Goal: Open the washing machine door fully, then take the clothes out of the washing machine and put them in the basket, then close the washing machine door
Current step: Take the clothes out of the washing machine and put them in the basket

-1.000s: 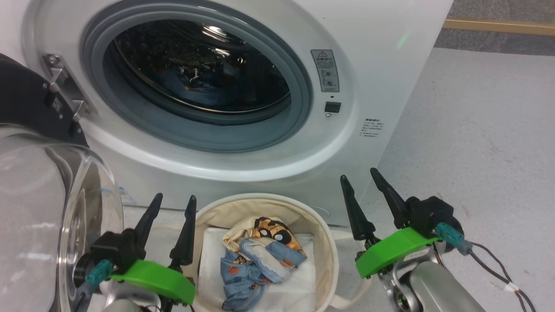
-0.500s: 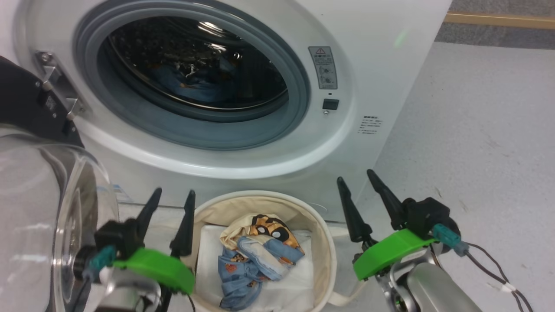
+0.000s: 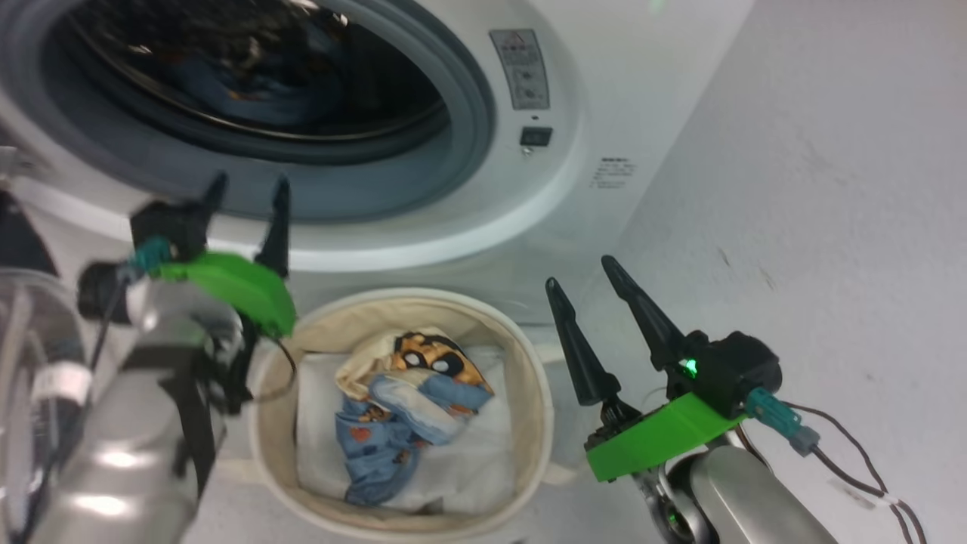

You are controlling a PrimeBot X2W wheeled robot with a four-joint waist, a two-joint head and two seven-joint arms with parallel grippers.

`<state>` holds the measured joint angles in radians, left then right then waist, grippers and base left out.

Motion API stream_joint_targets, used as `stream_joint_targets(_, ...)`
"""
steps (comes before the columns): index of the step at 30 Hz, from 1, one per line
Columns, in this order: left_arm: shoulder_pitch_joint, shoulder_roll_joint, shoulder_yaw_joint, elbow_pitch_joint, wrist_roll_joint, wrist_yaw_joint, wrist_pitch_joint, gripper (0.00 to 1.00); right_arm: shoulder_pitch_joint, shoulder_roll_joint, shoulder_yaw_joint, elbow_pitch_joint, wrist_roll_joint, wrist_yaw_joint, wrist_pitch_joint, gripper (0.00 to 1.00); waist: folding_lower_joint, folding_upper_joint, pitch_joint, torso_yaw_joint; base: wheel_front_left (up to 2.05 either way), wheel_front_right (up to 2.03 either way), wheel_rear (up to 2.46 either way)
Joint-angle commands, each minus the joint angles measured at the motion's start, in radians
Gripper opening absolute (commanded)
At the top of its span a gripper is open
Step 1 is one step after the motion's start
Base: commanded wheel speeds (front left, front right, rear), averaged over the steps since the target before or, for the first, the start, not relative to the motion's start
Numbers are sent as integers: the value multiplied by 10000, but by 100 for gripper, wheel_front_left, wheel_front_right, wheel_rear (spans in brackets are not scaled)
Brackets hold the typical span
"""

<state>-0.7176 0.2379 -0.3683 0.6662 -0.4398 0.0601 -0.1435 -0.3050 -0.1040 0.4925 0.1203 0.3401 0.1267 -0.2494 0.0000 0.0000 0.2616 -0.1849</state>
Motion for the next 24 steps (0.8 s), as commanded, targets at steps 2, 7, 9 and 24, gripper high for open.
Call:
stream_joint_targets(2,-1184,449,462,583,229,44,-95,100,-236,95,157,-619,-173,40,-122,100,0,0,766,-567,0,0,0)
stream_joint_targets(7,-2751,535,420,2278,460,155,-175,100,-211,181,-5,-1182,-357,40,-123,100,0,0,1418,-1025,0,0,0)
stream_joint_targets(9,-3246,546,409,2862,487,153,-169,100,-181,231,-64,-1276,-388,40,-123,100,0,0,1578,-1185,0,0,0)
stream_joint_targets(24,-6442,721,-531,5475,1492,582,336,100,-250,514,-251,-1707,-381,40,-123,100,0,0,2894,-1856,0,0,0)
